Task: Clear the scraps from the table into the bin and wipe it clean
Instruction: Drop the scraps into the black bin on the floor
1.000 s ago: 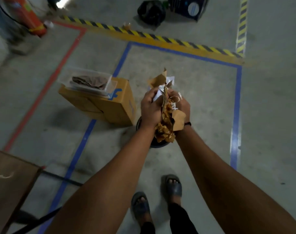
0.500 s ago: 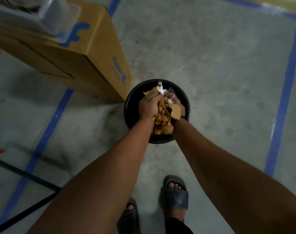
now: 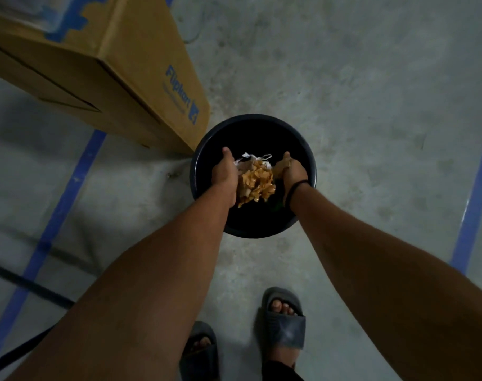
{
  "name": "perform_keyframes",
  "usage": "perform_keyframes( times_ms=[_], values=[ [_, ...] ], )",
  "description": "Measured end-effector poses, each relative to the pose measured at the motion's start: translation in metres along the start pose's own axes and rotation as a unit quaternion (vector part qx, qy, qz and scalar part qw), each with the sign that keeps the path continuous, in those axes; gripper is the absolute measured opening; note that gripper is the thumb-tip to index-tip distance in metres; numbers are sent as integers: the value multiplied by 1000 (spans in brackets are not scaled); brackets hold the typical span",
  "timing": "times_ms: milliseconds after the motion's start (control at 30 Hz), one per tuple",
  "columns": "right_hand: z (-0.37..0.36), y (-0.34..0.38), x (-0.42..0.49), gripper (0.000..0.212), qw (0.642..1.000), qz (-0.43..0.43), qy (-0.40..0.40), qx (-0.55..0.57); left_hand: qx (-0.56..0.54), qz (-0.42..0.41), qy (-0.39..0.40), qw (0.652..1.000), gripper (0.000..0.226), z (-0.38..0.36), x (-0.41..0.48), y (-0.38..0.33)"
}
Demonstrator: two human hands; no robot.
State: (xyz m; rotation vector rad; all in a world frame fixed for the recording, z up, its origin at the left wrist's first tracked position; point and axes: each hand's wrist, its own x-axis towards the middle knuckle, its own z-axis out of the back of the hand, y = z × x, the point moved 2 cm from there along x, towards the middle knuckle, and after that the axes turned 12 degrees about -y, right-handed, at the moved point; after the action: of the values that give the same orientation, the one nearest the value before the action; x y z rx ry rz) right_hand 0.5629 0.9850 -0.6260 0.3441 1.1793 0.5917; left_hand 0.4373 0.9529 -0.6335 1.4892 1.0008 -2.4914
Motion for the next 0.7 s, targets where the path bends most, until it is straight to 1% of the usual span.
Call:
perform_keyframes(
  times_ms=[33, 100, 200, 267, 333, 400, 467, 500, 567, 633, 700],
  values=[
    [4, -1, -1, 51, 1000, 2, -12, 11, -10, -8, -2, 1000, 58, 7, -12, -6],
    [18, 6, -16, 50, 998, -35, -12, 60, -35, -25, -19, 999, 46, 14, -23, -8],
    [34, 13, -37, 35, 986, -78, 0, 147, -81, -46, -41, 995, 36, 20, -39, -8],
    [35, 11, -38, 34, 984, -78, 9, 161, -97, -39, -22, 994, 38, 16, -46, -4],
    [27, 9, -42, 37, 983, -59, 30, 170, -90, -21, 26, 995, 46, 6, -51, 3],
    [15, 5, -46, 52, 982, -56, 60, 171, -63, -7, 61, 996, 59, -3, -51, 12],
    [8, -1, -45, 69, 980, -55, 54, 182, -39, 9, 49, 998, 69, -2, -48, 17],
    [5, -7, -39, 73, 979, -56, 43, 191, -47, 11, 36, 998, 67, 1, -51, 15],
    [12, 2, -60, 77, 980, -61, 48, 181, -86, 6, 34, 996, 62, 12, -67, 3],
    [23, 20, -93, 72, 976, -65, 66, 198, -131, -8, 52, 990, 62, 26, -91, -15],
    [37, 40, -128, 71, 970, -59, 90, 219, -189, -5, 59, 980, 62, 51, -130, -38]
  ],
)
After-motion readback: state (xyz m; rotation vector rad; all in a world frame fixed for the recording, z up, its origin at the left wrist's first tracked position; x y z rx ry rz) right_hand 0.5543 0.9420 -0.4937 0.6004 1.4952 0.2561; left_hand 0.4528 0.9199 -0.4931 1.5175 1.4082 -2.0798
